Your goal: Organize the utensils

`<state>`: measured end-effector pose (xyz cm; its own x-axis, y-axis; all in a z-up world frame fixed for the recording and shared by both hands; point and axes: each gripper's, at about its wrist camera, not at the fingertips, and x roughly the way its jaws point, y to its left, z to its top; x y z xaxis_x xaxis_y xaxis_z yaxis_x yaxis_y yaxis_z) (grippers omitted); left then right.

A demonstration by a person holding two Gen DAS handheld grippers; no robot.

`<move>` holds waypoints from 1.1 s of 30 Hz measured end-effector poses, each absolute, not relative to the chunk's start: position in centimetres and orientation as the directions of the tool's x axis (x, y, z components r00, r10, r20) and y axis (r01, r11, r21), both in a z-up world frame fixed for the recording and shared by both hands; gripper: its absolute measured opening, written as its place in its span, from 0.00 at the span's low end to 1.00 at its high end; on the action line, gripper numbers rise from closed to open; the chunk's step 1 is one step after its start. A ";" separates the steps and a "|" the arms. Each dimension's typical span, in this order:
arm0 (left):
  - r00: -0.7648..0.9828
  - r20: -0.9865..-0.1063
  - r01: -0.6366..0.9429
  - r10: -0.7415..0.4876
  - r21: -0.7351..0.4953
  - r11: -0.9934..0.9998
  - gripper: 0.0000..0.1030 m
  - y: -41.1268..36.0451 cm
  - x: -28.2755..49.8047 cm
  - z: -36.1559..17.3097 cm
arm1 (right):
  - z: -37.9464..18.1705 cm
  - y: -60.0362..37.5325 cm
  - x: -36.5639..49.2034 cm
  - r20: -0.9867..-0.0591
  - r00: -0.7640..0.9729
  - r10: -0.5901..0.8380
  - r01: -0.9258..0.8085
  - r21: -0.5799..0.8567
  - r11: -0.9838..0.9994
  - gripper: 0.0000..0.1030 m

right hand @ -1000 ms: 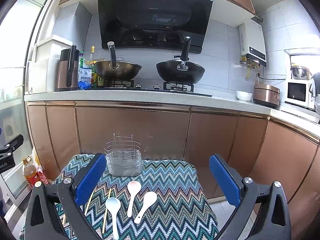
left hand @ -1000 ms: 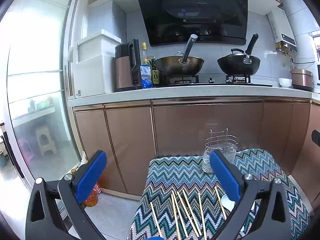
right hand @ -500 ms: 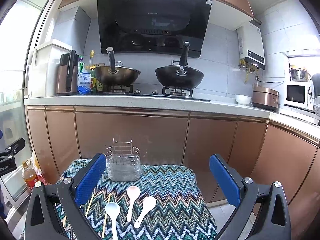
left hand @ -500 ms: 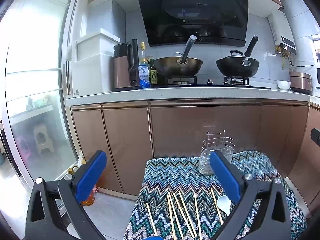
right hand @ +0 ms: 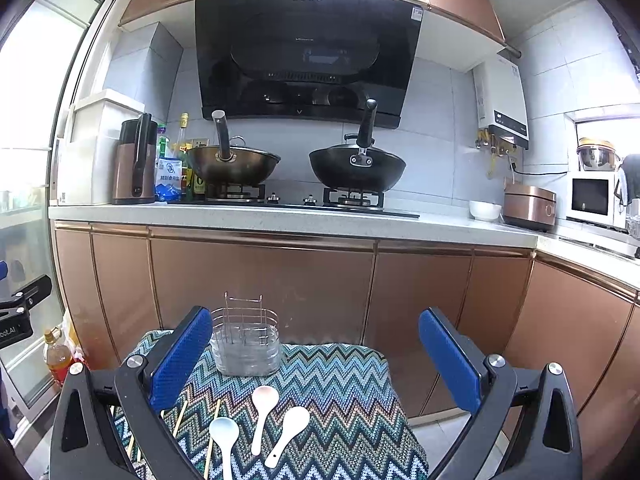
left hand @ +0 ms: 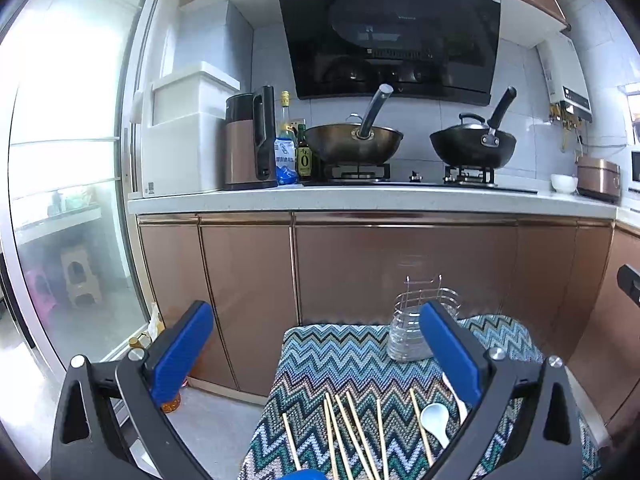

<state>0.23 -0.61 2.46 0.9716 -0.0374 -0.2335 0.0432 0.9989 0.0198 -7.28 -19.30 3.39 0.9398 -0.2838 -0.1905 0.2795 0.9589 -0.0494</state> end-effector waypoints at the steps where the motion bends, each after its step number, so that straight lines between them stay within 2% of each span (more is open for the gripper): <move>1: 0.972 -0.230 0.040 -0.037 0.010 0.999 1.00 -0.6 0.2 2.6 | 3.4 -19.4 -7.4 -0.188 0.940 -0.285 0.280 -0.050 0.959 1.00; 19: 0.972 -0.230 0.038 -0.036 0.005 0.999 1.00 -0.9 1.3 3.3 | 3.8 -20.2 -6.7 -0.180 0.945 -0.272 0.270 -0.038 0.962 1.00; 26: 0.978 -0.205 0.021 -0.032 -0.057 0.998 1.00 0.5 1.8 3.6 | 3.8 -20.3 -6.6 -0.154 0.956 -0.248 0.246 -0.038 0.969 1.00; 33: 0.986 -0.163 -0.044 0.030 -0.085 0.995 1.00 3.2 2.0 4.3 | 3.6 -20.6 -6.6 -0.098 0.975 -0.198 0.198 -0.009 0.980 1.00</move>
<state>2.01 3.22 4.34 0.9862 0.0297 -0.1627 -0.0439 0.9954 -0.0846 -6.65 -20.61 3.59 0.9754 -0.1975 -0.0976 0.1975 0.9802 -0.0094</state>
